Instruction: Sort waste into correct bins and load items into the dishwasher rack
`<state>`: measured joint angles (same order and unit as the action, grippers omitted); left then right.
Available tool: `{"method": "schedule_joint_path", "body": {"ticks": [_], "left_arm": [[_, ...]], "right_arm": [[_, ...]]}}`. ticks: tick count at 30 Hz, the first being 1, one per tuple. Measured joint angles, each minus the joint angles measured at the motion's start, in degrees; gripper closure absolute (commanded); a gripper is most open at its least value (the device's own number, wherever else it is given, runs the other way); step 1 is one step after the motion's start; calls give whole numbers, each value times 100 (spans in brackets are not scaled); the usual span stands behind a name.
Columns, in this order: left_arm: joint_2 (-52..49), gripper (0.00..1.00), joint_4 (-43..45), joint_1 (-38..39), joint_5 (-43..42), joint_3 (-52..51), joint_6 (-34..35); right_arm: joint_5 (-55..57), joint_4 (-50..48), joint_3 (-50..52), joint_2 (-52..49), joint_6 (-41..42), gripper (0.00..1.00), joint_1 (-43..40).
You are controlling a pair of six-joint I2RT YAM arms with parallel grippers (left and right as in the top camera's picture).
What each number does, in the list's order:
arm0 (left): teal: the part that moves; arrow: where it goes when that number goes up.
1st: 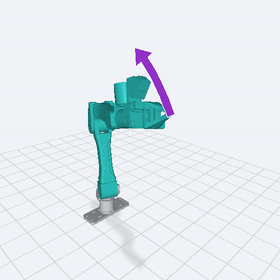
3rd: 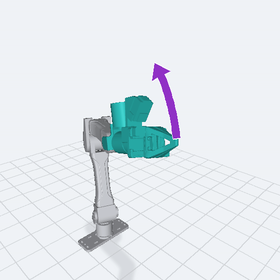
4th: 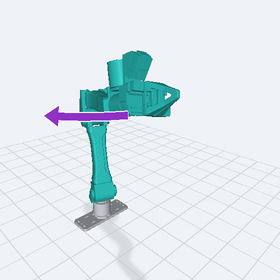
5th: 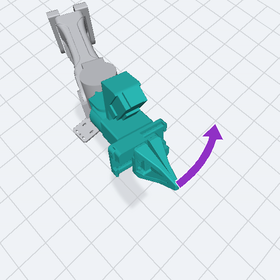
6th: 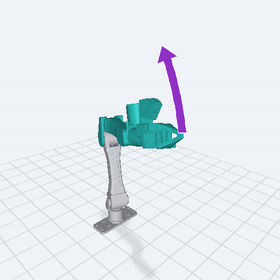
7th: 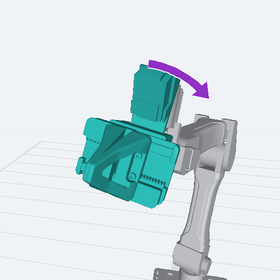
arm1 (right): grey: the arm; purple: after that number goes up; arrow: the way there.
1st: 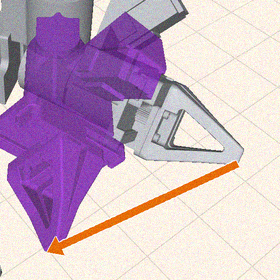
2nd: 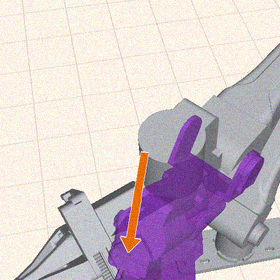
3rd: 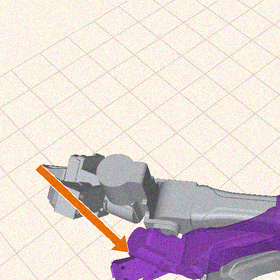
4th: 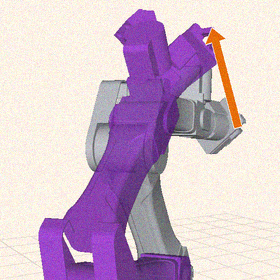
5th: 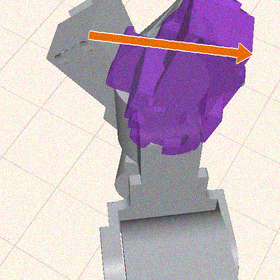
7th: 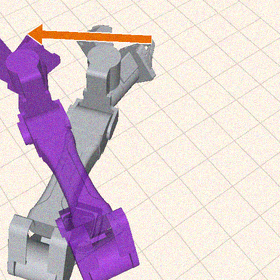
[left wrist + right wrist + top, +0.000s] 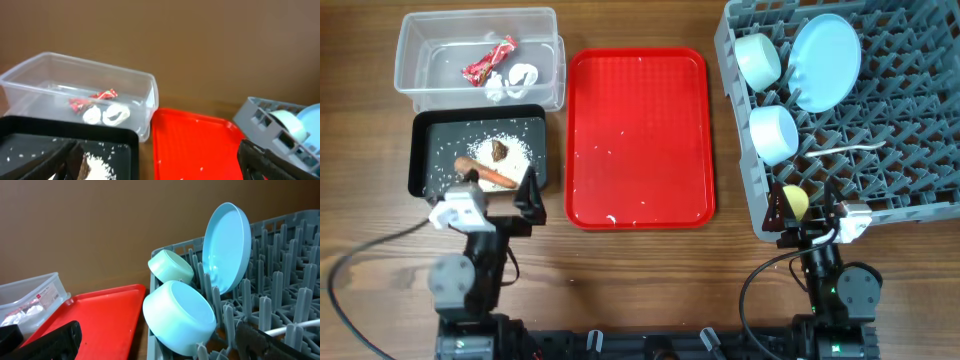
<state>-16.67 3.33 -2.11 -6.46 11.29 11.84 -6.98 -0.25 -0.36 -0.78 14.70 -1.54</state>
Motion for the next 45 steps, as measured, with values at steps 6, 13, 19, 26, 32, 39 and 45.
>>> {"method": "schedule_joint_path", "body": {"ticks": [6,13,19,26,32,39,45], "left_arm": [[1399,0,17,-249,0,-732,-7],[1591,0,-632,-256,2,-1060,-24],[1587,0,-697,-240,4,-1069,-24],[1587,0,-697,-240,4,-1069,-24],[1587,0,-697,-240,4,-1069,-24],[1587,0,-697,-240,4,-1069,-24],[1587,0,-697,-240,4,-1069,-24]], "right_arm": [[0,2,0,0,0,0,0],[-2,4,0,0,2,0,0],[0,4,0,0,0,0,0],[0,4,0,0,0,0,0],[0,4,0,0,0,0,0],[0,4,0,0,0,0,0],[0,4,0,0,2,0,0]]}}
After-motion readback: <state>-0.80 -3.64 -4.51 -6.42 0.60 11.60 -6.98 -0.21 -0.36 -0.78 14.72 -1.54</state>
